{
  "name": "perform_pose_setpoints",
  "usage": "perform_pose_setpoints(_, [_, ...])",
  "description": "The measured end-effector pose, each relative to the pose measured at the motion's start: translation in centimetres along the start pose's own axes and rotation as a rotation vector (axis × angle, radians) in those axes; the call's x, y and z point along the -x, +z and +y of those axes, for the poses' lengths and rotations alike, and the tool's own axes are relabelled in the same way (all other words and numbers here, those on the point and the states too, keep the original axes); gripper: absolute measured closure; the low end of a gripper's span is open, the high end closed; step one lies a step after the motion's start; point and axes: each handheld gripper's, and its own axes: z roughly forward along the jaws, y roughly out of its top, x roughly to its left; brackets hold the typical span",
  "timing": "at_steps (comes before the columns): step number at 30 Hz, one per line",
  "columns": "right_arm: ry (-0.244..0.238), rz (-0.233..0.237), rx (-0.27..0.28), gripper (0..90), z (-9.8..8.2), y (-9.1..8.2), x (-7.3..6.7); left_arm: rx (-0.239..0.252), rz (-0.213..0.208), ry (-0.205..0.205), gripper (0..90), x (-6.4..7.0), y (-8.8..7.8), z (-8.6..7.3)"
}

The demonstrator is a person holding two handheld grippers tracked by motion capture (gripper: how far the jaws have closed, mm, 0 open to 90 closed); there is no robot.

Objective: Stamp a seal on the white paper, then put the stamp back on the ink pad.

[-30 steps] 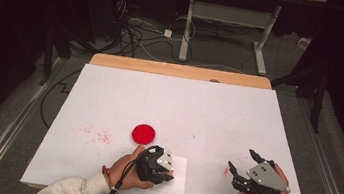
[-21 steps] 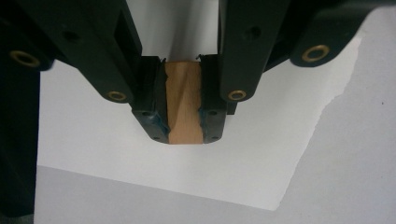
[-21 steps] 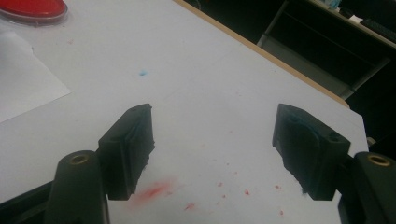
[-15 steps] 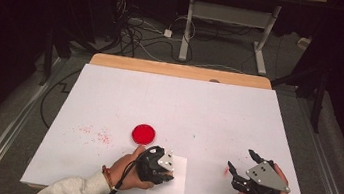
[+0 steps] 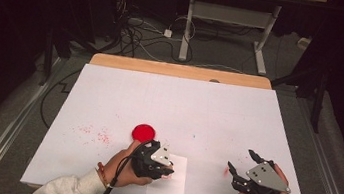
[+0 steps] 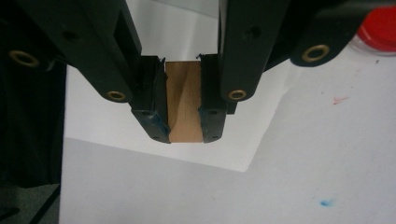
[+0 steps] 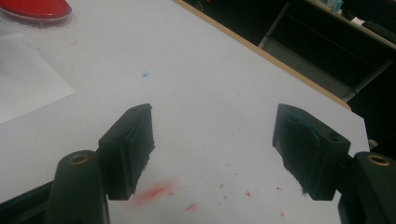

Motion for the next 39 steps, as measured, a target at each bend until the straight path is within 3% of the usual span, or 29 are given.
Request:
perform_pose_setpoints(13, [-0.003,0.010,-0.007,29.5,0.2,0.7,0.0,0.018,0.004,-0.029,72.9,-0.9,-0.6,-0.6])
perform_pose_setpoints(25, [-0.002,0.000,-0.004,29.5,0.2,0.5,0.1,0.034,0.034,-0.042,72.9,-1.4,-1.4,-0.8])
perform_pose_setpoints(39, [-0.004,0.008,0.009,29.6,0.5,0.8,0.0,0.052,0.085,-0.084,73.0,-2.6,-2.8,-1.5])
